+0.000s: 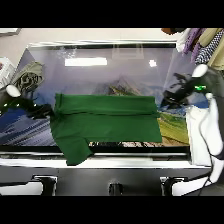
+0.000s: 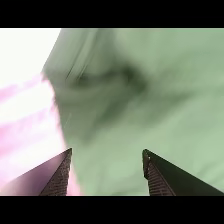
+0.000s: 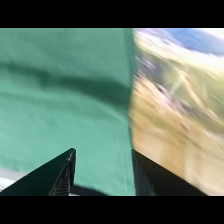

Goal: Fold the clothes and pants, and hang the long-sleeved shirts on hangers.

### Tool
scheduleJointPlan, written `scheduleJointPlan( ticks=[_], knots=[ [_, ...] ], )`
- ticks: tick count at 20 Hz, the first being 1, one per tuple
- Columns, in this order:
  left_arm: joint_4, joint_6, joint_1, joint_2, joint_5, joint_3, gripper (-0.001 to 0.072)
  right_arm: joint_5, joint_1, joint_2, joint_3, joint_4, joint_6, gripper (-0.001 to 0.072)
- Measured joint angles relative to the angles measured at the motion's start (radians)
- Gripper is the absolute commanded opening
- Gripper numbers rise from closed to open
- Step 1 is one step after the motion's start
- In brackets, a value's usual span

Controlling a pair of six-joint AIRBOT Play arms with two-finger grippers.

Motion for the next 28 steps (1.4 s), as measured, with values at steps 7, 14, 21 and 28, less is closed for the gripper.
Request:
scheduleJointPlan(
  ticks=[7, 14, 21, 28],
  knots=[
    [-0.2, 0.016, 0.154, 0.349, 0.076, -0.495, 0.0517, -0.13, -0.19, 0.247, -0.408, 0.153, -0.089, 0.0419],
    [-0.36, 0.071, 0.173, 0.442, 0.133, -0.771, 0.0517, -0.19, -0.184, 0.293, -0.558, 0.238, -0.127, 0.0419],
    [-0.419, 0.116, 0.174, 0.45, 0.138, -0.859, 0.0216, -0.198, -0.174, 0.301, -0.574, 0.28, -0.135, 0.0418],
    [-0.489, 0.178, 0.174, 0.451, 0.148, -0.87, 0.0018, -0.197, -0.18, 0.302, -0.574, 0.326, -0.143, 0.0419]
  ],
)
